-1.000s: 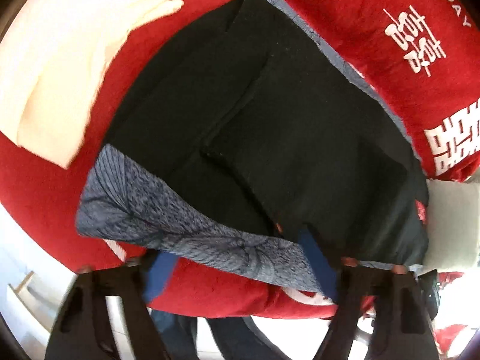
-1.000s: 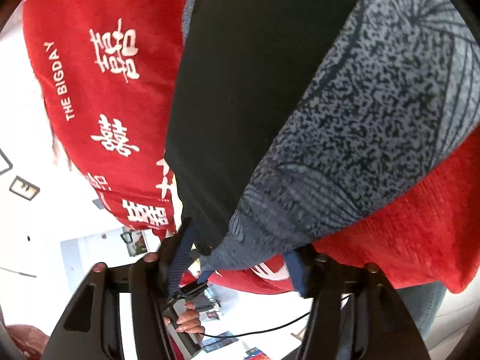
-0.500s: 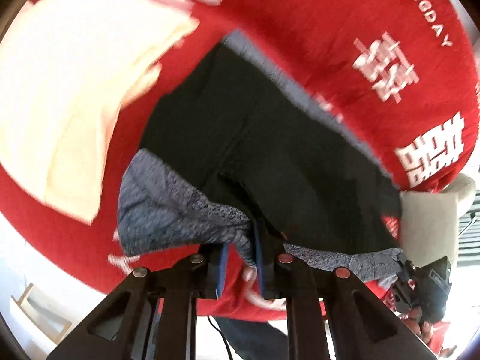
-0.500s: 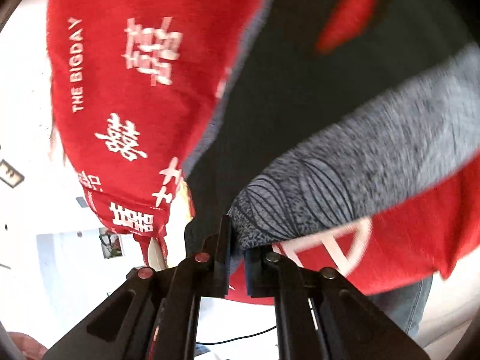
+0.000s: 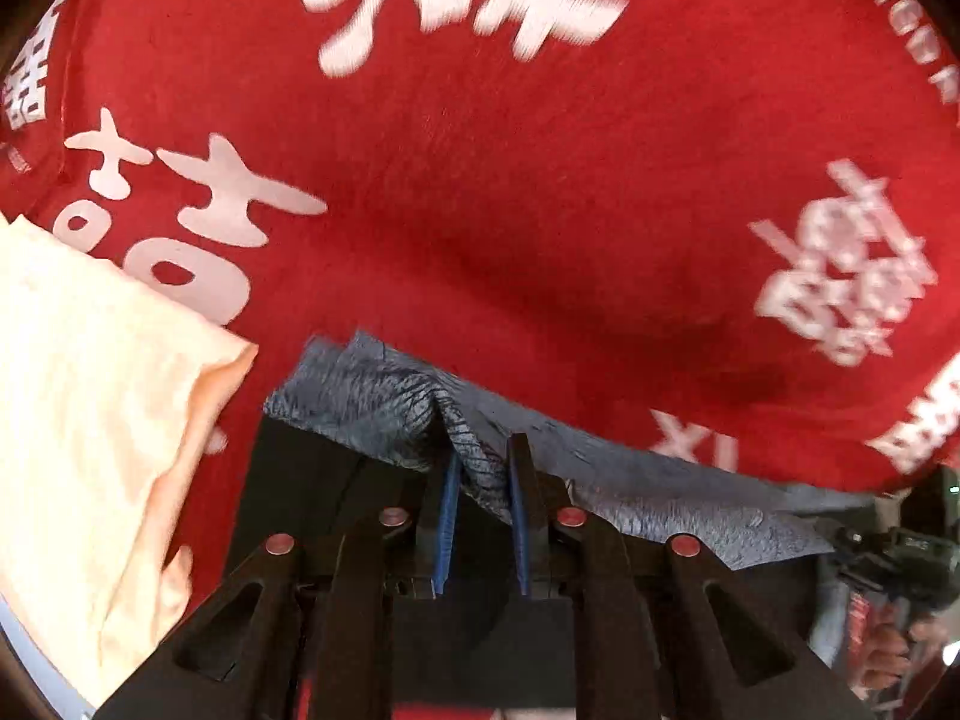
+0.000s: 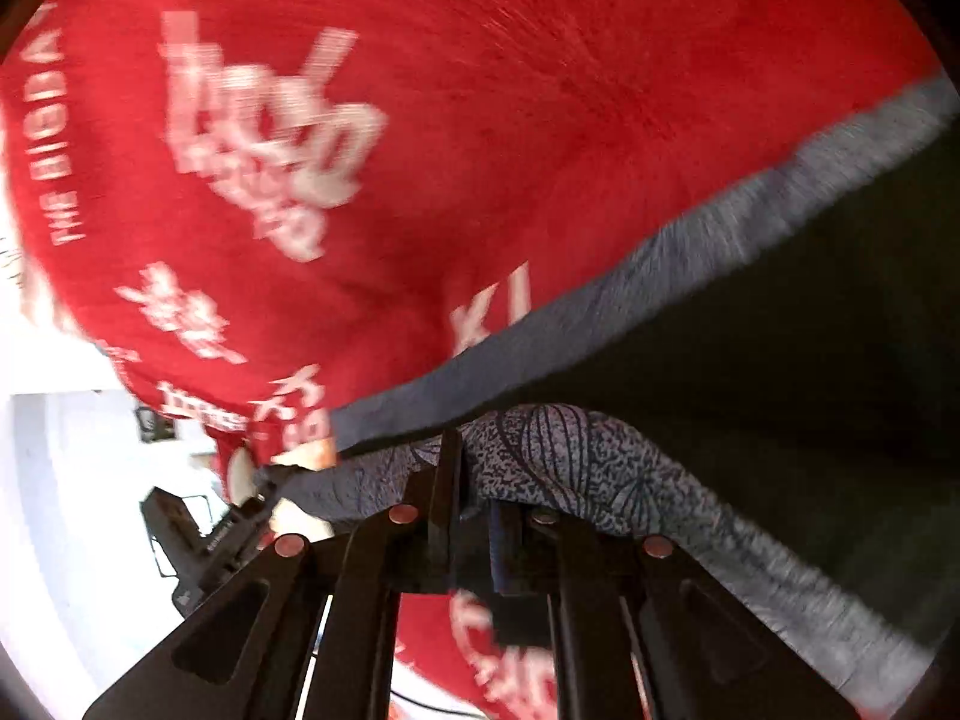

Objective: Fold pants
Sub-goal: 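Close both tools on the patterned trim edge and lift it, then fold the held trim edge over the trousers and open both tools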

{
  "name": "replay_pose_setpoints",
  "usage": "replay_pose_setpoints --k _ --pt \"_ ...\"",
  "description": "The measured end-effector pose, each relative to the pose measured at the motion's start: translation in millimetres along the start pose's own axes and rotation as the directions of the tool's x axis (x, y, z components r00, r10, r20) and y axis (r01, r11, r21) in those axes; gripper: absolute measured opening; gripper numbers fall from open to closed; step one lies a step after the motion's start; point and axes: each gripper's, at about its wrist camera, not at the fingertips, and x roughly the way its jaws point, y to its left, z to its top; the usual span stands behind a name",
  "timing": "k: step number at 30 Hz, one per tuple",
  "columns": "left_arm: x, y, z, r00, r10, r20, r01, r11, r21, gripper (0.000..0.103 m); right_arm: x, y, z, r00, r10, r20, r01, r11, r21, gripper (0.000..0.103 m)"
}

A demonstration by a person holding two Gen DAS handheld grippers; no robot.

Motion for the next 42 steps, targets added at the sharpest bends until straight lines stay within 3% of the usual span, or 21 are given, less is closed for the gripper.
replay_pose_setpoints --k 4,6,8,9,10,12,15,16,19,22,23,28,32,34,36,42 --pt "43.7 6.4 -4.0 0.993 0.113 -0.030 -0.113 0.993 -0.024 0.017 41.0 -17.9 22.2 0.994 -0.083 -0.068 0.082 0.996 -0.019 0.010" --pt "48.1 7.8 -5.3 0.993 0.118 -0.032 -0.118 0.993 -0.014 0.018 46.6 -21.3 25.4 0.996 -0.057 -0.068 0.057 0.998 -0.003 0.011" --pt "41.5 2.7 -4.4 0.989 0.145 -0.039 -0.144 0.989 0.016 0.019 45.2 -17.3 25.7 0.995 -0.045 -0.088 0.045 0.999 -0.001 0.021" --pt "37.0 -0.7 -4.8 0.986 0.162 -0.046 -0.161 0.986 0.032 0.035 41.7 -11.0 25.1 0.994 -0.061 -0.090 0.059 0.998 -0.023 0.032" --pt "30.3 -5.5 -6.0 0.982 0.181 -0.046 -0.179 0.983 0.048 0.063 36.3 -4.3 24.3 0.993 -0.088 -0.080 0.083 0.995 -0.060 0.044" --pt "10.3 -19.4 -15.4 0.982 0.189 -0.004 -0.188 0.979 0.079 0.073 21.7 23.5 16.1 0.987 -0.159 -0.032 0.151 0.973 -0.173 0.049" --pt "10.6 -42.9 -33.1 0.987 0.151 -0.045 -0.142 0.977 0.156 0.073 16.8 55.1 -2.9 0.975 -0.220 -0.011 0.207 0.929 -0.306 0.048" --pt "18.9 -54.3 -41.9 0.988 0.141 -0.062 -0.128 0.974 0.187 0.073 21.5 59.6 -7.1 0.970 -0.244 -0.016 0.224 0.915 -0.335 0.041" --pt "51.5 -81.2 -52.2 0.984 0.158 -0.088 -0.130 0.957 0.258 0.073 57.1 66.6 -20.3 0.925 -0.379 -0.004 0.334 0.822 -0.462 0.024" --pt "77.1 -97.5 -45.4 0.980 0.199 -0.032 -0.181 0.941 0.287 0.073 88.3 58.9 -13.1 0.871 -0.485 0.070 0.445 0.722 -0.530 0.014" --pt "82.7 -99.6 -39.9 0.979 0.203 -0.026 -0.188 0.942 0.276 0.073 87.8 55.5 -7.9 0.872 -0.480 0.096 0.453 0.718 -0.528 0.014" --pt "102.1 -101.1 -8.9 0.974 0.222 -0.041 -0.208 0.953 0.220 0.073 94.2 58.9 18.8 0.901 -0.416 0.122 0.421 0.774 -0.473 0.018" --pt "80.0 -108.4 -6.2 0.978 0.203 -0.044 -0.189 0.956 0.224 0.073 82.8 61.3 27.1 0.925 -0.372 0.078 0.370 0.833 -0.412 0.021" --pt "60.2 -115.3 -18.8 0.981 0.186 -0.054 -0.167 0.953 0.251 0.077 64.4 65.2 17.3 0.931 -0.354 0.092 0.358 0.833 -0.421 0.050" --pt "40.0 -120.6 -36.2 0.983 0.169 -0.068 -0.145 0.952 0.269 0.079 43.6 64.0 5.0 0.933 -0.342 0.114 0.356 0.828 -0.432 0.063" --pt "-12.8 -140.4 -101.2 0.984 0.112 -0.137 -0.062 0.943 0.326 0.079 -11.3 27.3 -45.9 0.917 -0.382 0.118 0.397 0.836 -0.378 0.063"
